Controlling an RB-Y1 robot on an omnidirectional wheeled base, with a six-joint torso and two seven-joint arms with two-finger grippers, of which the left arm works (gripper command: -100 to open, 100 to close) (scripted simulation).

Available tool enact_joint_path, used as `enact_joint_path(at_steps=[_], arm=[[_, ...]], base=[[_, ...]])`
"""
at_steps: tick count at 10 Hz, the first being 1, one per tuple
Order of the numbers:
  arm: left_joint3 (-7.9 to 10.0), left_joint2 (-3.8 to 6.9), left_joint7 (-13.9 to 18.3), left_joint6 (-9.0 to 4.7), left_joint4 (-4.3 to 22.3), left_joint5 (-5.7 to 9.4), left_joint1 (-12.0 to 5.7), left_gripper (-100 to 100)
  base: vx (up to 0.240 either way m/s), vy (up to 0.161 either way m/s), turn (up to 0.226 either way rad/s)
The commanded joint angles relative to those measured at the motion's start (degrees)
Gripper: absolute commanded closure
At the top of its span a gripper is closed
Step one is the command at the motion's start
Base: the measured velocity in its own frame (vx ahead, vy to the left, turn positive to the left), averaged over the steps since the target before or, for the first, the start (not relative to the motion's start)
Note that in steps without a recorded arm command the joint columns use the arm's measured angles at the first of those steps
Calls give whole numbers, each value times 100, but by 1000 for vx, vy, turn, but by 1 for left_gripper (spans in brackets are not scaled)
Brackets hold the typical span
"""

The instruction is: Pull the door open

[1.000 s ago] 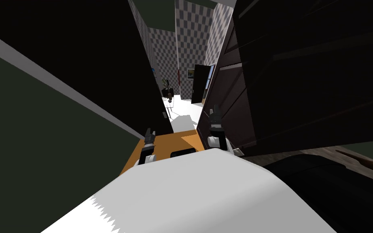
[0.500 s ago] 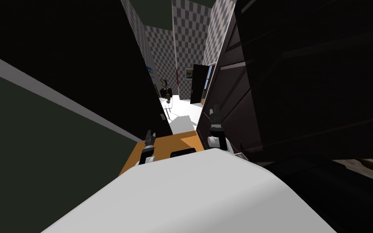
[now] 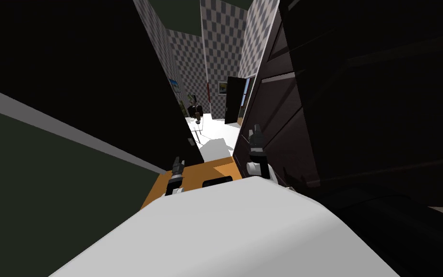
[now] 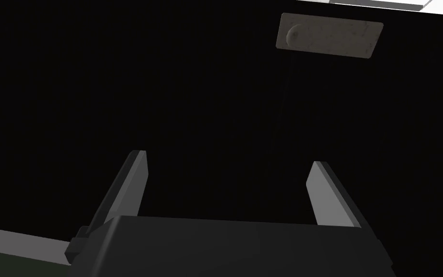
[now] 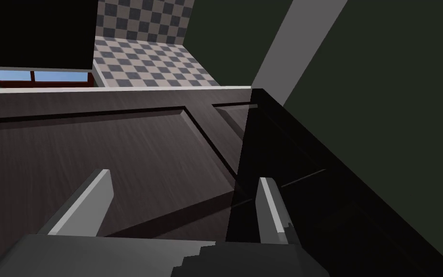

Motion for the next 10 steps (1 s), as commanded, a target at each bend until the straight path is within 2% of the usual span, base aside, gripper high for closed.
enact_joint_path(at_steps=[1, 2, 7, 10], arm=[[3, 29, 46, -51, 182, 5, -25, -100], [7, 59, 88, -106, 380, 10, -64, -100], [17, 124, 178, -227, 813, 22, -147, -100], [25, 175, 250, -323, 1160, 32, -215, -100]], base=[[145, 0, -61], [148, 24, -76], [117, 13, -41], [125, 15, -53]])
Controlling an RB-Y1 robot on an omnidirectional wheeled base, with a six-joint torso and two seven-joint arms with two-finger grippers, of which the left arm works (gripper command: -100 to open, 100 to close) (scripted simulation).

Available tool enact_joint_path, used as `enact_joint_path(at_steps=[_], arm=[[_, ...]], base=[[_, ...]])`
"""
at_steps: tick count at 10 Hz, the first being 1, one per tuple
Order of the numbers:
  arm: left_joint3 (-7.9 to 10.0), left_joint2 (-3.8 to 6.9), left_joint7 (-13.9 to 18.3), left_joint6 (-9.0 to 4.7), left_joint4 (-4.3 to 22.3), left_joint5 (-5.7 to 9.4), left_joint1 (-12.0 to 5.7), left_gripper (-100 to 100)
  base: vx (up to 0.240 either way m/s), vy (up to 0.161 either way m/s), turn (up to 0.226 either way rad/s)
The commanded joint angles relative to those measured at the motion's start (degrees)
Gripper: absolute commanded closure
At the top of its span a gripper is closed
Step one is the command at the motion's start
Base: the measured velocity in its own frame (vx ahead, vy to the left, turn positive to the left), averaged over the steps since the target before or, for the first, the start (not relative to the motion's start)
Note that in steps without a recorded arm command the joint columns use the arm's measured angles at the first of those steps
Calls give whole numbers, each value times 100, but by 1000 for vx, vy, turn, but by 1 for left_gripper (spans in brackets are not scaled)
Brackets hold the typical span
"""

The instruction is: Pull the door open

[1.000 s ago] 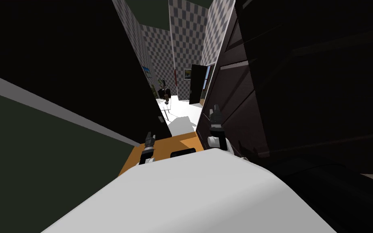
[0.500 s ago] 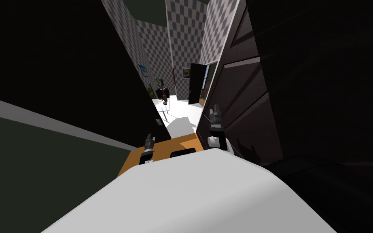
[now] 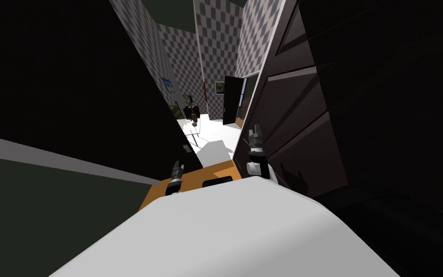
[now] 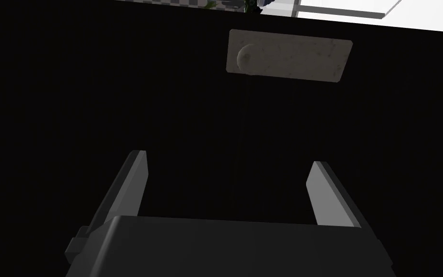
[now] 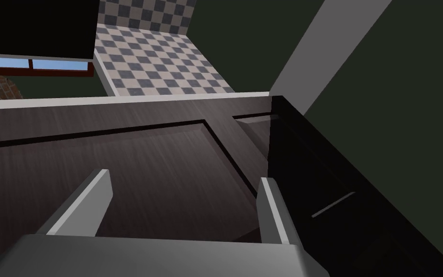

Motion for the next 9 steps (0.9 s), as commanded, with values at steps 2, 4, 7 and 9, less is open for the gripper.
enact_joint_path(at_steps=[2, 4, 7, 9], arm=[[7, 50, 69, -83, 285, 9, -53, -100], [11, 77, 108, -135, 473, 15, -89, -100], [74, 97, 115, -119, 475, 43, -104, -100], [154, 129, 135, -149, 614, 81, -171, -100]], base=[[161, 11, -44], [152, 44, -47], [135, 30, -50], [191, 23, -91]])
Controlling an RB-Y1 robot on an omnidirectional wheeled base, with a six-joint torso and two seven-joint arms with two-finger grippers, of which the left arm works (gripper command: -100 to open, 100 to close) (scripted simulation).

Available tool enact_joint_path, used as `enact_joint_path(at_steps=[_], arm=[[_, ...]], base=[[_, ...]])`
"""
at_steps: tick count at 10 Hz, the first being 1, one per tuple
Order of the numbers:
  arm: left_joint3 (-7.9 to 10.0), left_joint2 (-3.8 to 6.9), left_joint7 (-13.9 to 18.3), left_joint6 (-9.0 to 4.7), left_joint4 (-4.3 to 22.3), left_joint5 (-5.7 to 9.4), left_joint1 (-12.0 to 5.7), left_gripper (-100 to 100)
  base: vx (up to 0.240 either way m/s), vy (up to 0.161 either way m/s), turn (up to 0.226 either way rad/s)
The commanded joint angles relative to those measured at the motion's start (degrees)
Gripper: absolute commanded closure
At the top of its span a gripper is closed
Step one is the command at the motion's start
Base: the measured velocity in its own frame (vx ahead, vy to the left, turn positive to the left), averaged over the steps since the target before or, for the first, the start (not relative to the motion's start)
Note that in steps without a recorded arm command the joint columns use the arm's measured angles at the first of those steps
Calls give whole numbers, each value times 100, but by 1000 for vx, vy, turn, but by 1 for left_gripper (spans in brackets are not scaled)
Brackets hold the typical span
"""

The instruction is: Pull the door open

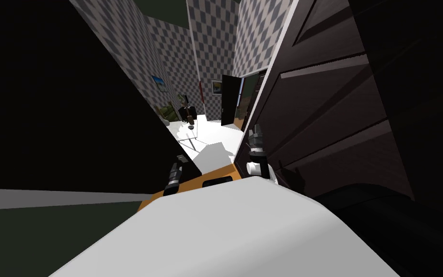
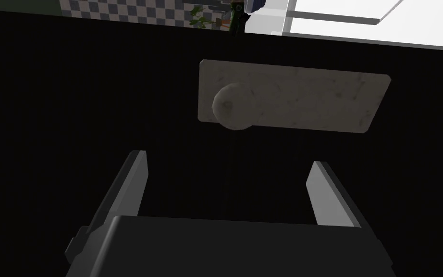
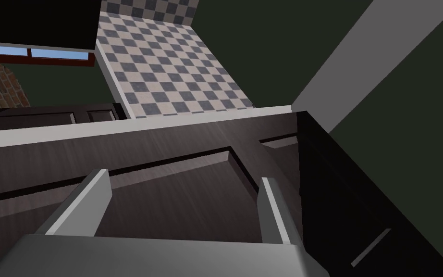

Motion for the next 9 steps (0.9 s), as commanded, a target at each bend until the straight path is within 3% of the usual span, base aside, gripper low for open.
enact_joint_path(at_steps=[1, 5, 6, 9], arm=[[67, 30, 23, -32, 110, 32, -45, -100], [141, 58, 41, -70, 248, 67, -109, -100], [141, 58, 41, -70, 248, 67, -109, 100], [141, 58, 41, -70, 248, 67, -109, 100]], base=[[173, 23, -88], [172, 21, -46], [-36, -13, -6], [-20, -1, -12]])
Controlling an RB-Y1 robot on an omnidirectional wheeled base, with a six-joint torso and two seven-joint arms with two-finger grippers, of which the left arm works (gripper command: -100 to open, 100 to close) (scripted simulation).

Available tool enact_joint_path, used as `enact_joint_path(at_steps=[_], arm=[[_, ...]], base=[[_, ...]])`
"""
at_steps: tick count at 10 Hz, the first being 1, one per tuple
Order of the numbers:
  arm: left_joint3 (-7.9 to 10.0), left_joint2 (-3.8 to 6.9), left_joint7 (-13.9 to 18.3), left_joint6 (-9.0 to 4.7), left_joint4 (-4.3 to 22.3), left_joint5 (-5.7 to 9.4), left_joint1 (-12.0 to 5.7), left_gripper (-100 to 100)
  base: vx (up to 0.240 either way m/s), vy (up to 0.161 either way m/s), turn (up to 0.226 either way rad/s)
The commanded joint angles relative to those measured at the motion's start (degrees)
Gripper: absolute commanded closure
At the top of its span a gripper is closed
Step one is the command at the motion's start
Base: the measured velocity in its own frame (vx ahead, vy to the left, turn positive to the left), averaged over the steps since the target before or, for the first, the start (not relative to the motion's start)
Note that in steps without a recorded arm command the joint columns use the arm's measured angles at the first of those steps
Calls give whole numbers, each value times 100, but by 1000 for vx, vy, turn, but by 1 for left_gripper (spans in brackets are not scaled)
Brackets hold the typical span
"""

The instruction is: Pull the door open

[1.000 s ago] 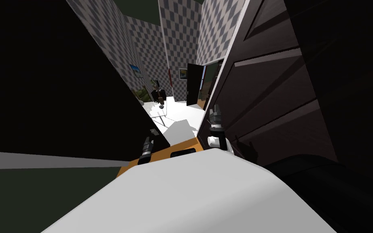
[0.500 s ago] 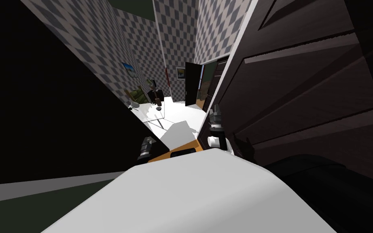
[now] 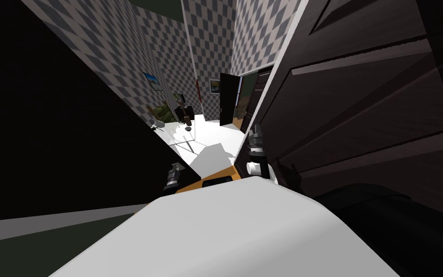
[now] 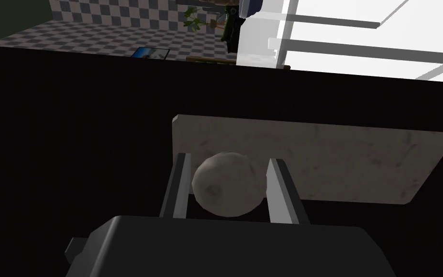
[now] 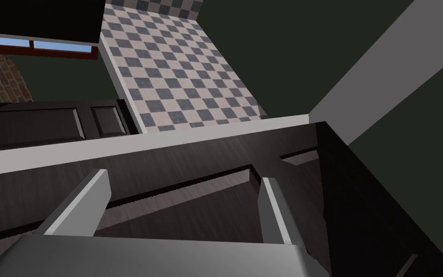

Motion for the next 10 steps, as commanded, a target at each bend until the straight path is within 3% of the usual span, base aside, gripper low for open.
enact_joint_path(at_steps=[1, 4, 10], arm=[[12, 10, 2, -10, -10, 5, -6, 100], [-83, 80, 98, -97, -34, -36, 105, 100], [-395, 386, 461, -469, -163, -176, 495, 100]], base=[[0, 0, 0], [-75, 22, -67], [-206, 40, -127]])
